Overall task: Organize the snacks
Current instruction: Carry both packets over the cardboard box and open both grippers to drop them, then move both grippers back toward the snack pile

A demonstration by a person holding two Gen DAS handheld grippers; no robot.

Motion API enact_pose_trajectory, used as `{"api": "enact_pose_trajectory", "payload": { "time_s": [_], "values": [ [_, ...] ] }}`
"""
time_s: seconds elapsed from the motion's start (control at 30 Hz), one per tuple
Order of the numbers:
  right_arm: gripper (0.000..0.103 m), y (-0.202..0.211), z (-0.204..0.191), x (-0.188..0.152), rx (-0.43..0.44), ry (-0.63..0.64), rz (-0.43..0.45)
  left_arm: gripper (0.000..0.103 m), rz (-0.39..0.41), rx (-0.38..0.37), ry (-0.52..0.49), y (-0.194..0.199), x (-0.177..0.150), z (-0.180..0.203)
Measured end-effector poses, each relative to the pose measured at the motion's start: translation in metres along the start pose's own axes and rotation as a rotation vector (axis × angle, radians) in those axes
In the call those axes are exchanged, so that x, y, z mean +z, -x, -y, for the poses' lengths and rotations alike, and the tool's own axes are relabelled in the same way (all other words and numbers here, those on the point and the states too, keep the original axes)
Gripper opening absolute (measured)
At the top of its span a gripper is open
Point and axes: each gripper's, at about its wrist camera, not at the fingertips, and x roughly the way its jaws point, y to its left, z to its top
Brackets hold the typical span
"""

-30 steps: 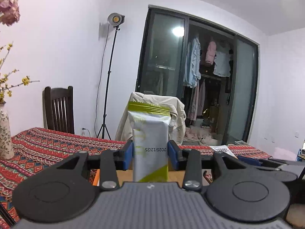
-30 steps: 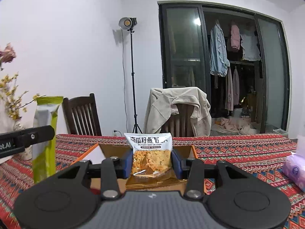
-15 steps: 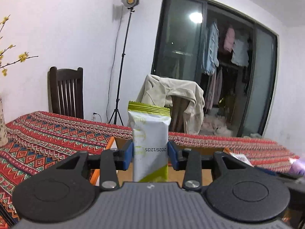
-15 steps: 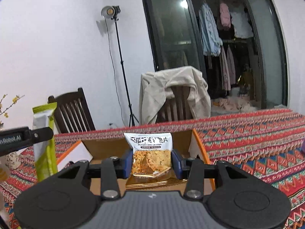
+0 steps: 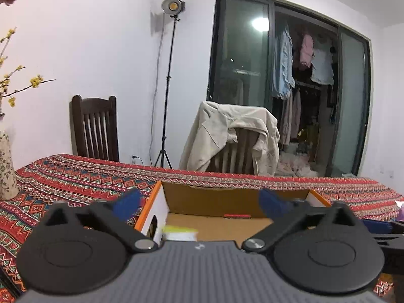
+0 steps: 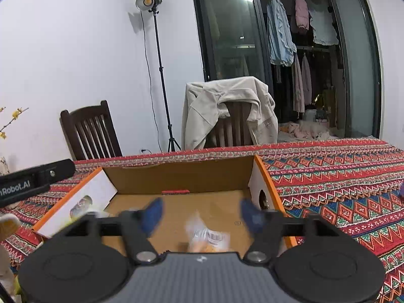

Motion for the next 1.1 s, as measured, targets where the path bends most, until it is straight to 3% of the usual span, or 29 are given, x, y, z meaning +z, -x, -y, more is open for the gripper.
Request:
{"api": "enact_pose_trajectory", "payload": {
  "time_s": [0.13, 0.6, 0.87, 1.1],
  "values": [
    [0.103, 0.006, 0.0, 0.0, -0.002, 0.003, 0.017, 0.103, -0.001, -0.003, 0.008, 0.002, 0.0, -0.001],
    [0.103, 0.02, -0.002, 0.011, 0.008, 0.004, 0.049, 0.103, 0.009, -0.02, 0.025, 0.021, 0.017, 0.001],
    [0.103, 0.054, -0.01, 0.022, 0.011, 0.033, 0.092, 0.103, 0.02, -0.025, 0.017, 0.05, 0.028, -0.005],
    [0.103, 0.088, -0.011, 0.007, 0.019, 0.054, 0.08, 0.103, -0.012, -0.029, 0.017, 0.078, 0.018, -0.017]
  ]
}}
